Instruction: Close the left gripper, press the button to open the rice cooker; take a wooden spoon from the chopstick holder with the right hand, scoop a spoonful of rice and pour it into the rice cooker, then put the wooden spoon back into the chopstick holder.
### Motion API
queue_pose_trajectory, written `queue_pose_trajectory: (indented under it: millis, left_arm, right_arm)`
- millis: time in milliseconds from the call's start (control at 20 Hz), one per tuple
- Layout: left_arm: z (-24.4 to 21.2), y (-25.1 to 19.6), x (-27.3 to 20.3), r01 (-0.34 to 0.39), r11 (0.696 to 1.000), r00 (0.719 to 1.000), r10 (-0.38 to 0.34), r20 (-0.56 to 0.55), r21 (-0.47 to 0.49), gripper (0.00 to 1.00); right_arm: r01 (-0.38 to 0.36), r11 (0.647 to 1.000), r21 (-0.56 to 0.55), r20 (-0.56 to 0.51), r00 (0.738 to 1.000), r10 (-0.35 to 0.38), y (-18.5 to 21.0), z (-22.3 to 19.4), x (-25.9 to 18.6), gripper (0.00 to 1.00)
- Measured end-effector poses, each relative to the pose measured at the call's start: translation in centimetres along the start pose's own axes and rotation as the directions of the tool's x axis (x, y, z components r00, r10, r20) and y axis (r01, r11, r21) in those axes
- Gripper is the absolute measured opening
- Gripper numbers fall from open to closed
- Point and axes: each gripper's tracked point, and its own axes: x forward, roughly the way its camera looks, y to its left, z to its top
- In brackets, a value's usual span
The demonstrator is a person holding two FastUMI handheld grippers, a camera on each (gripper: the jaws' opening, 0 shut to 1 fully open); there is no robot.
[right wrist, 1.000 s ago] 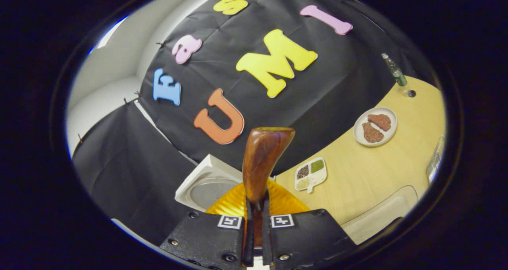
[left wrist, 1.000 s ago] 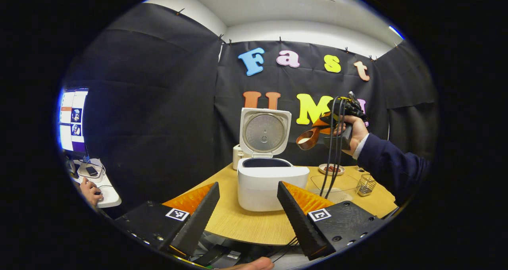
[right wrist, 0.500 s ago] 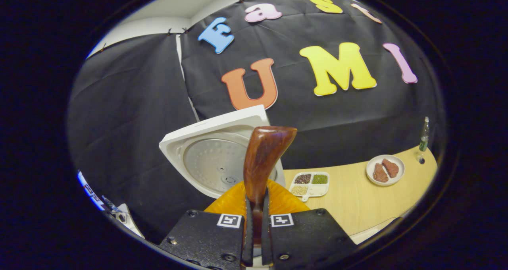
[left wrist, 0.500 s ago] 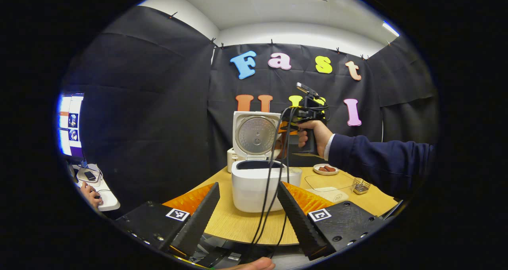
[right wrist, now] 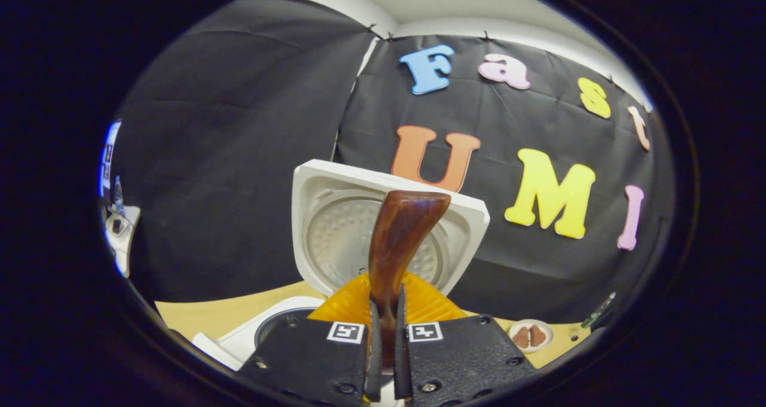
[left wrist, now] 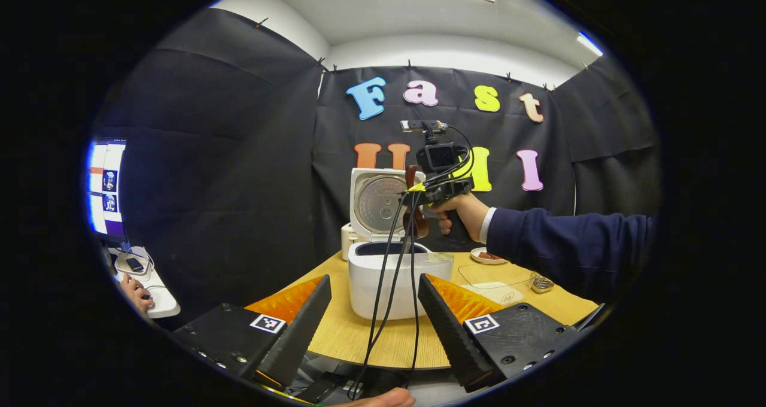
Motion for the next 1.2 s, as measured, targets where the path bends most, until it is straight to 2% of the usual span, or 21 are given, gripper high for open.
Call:
queue_pose_trajectory:
  millis: [100,450,650,850,1200]
  left_arm:
    - [0.0,-0.1,-0.2,-0.002,1.000,1.000,0.002,-0.005,-0.005,0.94]
    - [0.8,-0.4,-1.2,-0.008,1.000,1.000,0.008,-0.008,0.018,0.94]
    - [1.6,-0.9,-1.8,-0.016,0.999,1.000,0.016,0.000,0.031,0.94]
    - [3.1,-3.5,-2.3,0.008,0.999,1.000,-0.009,0.018,0.040,0.93]
    - [5.0,-6.5,-2.5,0.027,0.998,0.998,-0.029,0.052,0.053,0.93]
  right_arm:
    - [0.012,0.998,-0.055,0.013,1.000,-0.011,0.1,0.0,-0.1,0.13]
    - [0.014,0.999,-0.036,0.020,1.000,-0.013,-0.4,0.1,-1.2,0.13]
    - [0.041,0.999,0.000,0.036,0.999,-0.041,-3.8,0.7,-4.2,0.13]
    - [0.060,0.997,0.052,0.035,0.997,-0.062,-7.3,0.7,-7.7,0.14]
    - [0.133,0.978,0.159,0.019,0.990,-0.138,-15.6,-0.3,-14.3,0.14]
